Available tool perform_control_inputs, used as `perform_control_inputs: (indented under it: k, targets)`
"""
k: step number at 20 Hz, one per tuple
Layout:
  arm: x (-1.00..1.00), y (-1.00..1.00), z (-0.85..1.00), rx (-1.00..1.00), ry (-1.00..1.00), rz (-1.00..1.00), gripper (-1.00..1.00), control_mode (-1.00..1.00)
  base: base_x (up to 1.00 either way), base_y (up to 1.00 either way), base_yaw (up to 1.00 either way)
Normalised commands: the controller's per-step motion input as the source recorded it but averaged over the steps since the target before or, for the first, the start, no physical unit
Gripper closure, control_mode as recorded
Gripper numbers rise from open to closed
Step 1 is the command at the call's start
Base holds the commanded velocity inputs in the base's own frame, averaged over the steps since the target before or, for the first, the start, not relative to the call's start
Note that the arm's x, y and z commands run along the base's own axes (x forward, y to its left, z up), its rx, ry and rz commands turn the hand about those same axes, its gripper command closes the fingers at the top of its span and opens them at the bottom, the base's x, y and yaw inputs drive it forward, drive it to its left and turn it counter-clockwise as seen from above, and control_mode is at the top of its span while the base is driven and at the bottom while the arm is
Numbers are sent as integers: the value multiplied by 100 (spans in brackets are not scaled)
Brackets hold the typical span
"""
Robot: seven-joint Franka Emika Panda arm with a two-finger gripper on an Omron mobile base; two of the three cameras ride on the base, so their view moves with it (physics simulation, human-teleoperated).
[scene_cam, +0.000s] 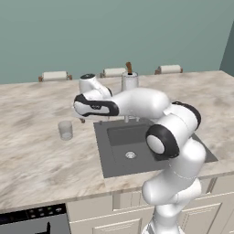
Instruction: Move any existing items from the left basin to the right basin for drying. Then move the glass cup from the counter to the left basin of the sink for washing.
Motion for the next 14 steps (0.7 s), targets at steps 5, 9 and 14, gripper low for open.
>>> perform_control_inputs:
  k: [5, 9, 14]
  targets:
    - [24, 28, -14, 0, 0, 1, -100, -100, 0, 0, 0]
    - [27, 27, -14, 0, 0, 0, -100, -100, 0, 0, 0]
    - [28, 25, -14, 0, 0, 0, -100, -100, 0, 0, 0]
